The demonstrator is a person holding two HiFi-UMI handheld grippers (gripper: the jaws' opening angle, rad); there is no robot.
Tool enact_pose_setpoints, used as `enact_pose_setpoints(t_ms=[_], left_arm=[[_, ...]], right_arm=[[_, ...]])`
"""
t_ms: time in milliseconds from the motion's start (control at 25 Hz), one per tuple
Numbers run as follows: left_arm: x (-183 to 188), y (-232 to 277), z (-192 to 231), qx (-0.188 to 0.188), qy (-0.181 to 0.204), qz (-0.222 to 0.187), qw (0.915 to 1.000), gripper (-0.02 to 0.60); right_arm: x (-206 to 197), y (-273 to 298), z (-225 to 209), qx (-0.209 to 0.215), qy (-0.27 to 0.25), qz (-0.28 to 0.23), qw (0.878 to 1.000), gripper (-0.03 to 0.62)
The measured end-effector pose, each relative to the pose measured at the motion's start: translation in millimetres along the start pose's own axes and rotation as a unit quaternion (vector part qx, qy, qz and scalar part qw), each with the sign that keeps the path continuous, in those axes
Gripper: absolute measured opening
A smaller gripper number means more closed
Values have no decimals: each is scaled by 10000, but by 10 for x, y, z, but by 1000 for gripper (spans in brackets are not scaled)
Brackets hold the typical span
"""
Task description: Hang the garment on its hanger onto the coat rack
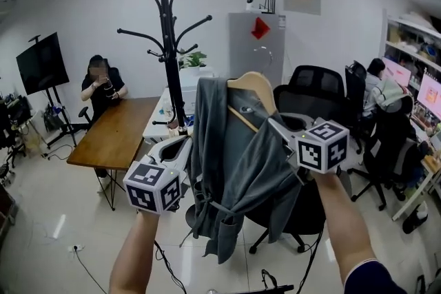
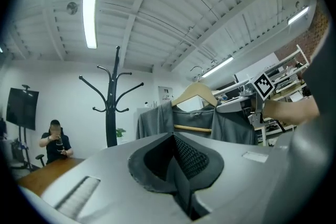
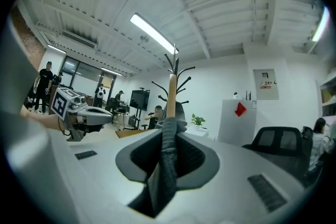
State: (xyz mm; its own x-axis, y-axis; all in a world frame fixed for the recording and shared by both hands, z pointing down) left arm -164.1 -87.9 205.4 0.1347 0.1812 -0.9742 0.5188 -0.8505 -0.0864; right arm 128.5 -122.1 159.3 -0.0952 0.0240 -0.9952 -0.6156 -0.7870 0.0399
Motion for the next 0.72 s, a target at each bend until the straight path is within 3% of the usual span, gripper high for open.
enact_pose_setpoints(t_ms=[280, 720], left_arm=[[-65, 149, 188, 10, -28, 13, 10000, 4], [-113, 919, 1024, -490, -50, -329, 9982, 3]], right_arm=[[145, 413, -133, -134, -58, 37, 9999, 83], [516, 1196, -430, -979, -423, 56, 9943, 83]])
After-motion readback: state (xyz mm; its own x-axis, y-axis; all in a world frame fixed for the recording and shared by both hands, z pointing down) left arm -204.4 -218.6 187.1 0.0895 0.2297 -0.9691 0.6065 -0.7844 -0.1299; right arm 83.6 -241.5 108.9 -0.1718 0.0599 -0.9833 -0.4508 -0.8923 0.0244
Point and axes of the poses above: the fingertips, and each gripper's own axes: y forward along the fingers, z to its left, x out of its top, the point moved 8 cm from there along -y, backward along the fingers, and after that the axes turned 5 degrees about y, right-handed, at the moved point
